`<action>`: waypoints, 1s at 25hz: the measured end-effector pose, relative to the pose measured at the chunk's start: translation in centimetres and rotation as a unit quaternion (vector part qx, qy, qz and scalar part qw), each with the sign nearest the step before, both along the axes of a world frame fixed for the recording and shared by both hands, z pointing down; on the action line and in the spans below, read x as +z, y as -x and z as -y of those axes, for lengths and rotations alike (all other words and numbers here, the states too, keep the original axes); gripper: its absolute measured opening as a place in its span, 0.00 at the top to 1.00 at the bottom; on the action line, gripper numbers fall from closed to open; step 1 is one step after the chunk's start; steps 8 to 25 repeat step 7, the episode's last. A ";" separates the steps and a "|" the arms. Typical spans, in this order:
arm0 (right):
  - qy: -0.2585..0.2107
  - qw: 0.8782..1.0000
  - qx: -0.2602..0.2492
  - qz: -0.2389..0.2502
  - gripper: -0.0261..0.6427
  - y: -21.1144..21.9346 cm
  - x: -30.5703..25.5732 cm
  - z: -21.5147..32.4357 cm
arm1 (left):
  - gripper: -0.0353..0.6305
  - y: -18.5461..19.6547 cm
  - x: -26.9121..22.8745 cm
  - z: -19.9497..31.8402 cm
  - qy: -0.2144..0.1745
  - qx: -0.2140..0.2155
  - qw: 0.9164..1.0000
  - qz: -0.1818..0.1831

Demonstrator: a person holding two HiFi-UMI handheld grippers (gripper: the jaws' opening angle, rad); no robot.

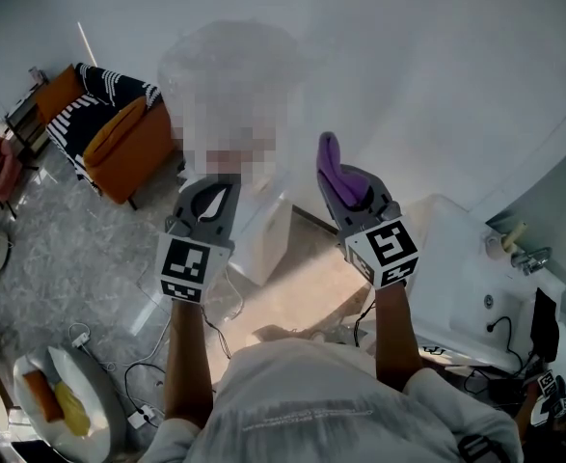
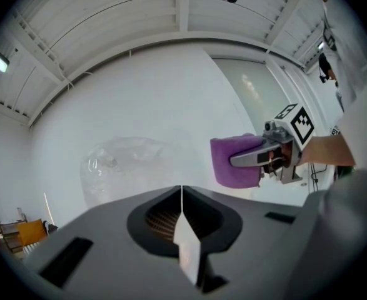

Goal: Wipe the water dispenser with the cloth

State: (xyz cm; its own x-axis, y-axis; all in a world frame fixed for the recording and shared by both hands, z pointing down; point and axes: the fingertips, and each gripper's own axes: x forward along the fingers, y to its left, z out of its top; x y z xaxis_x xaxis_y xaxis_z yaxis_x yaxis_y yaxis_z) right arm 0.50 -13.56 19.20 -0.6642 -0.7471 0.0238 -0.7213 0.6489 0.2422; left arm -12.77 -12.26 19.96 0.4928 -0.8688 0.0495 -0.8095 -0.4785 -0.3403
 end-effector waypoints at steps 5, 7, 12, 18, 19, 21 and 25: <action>0.008 1.000 -0.015 0.004 0.87 0.5 0.3 -0.4 | 0.92 0.4 0.3 -0.3 0.007 0.000 1.000 -0.002; 0.010 1.000 -0.020 0.003 0.87 0.8 0.4 -0.5 | 0.92 0.6 0.4 -0.5 0.009 -0.001 1.000 -0.001; 0.010 1.000 -0.020 0.003 0.87 0.8 0.4 -0.5 | 0.92 0.6 0.4 -0.5 0.009 -0.001 1.000 -0.001; 0.010 1.000 -0.020 0.003 0.87 0.8 0.4 -0.5 | 0.92 0.6 0.4 -0.5 0.009 -0.001 1.000 -0.001; 0.010 1.000 -0.020 0.003 0.87 0.8 0.4 -0.5 | 0.92 0.6 0.4 -0.5 0.009 -0.001 1.000 -0.001; 0.010 1.000 -0.020 0.003 0.87 0.8 0.4 -0.5 | 0.92 0.6 0.4 -0.5 0.009 -0.001 1.000 -0.001; 0.010 1.000 -0.020 0.003 0.87 0.8 0.4 -0.5 | 0.92 0.6 0.4 -0.5 0.009 -0.001 1.000 -0.001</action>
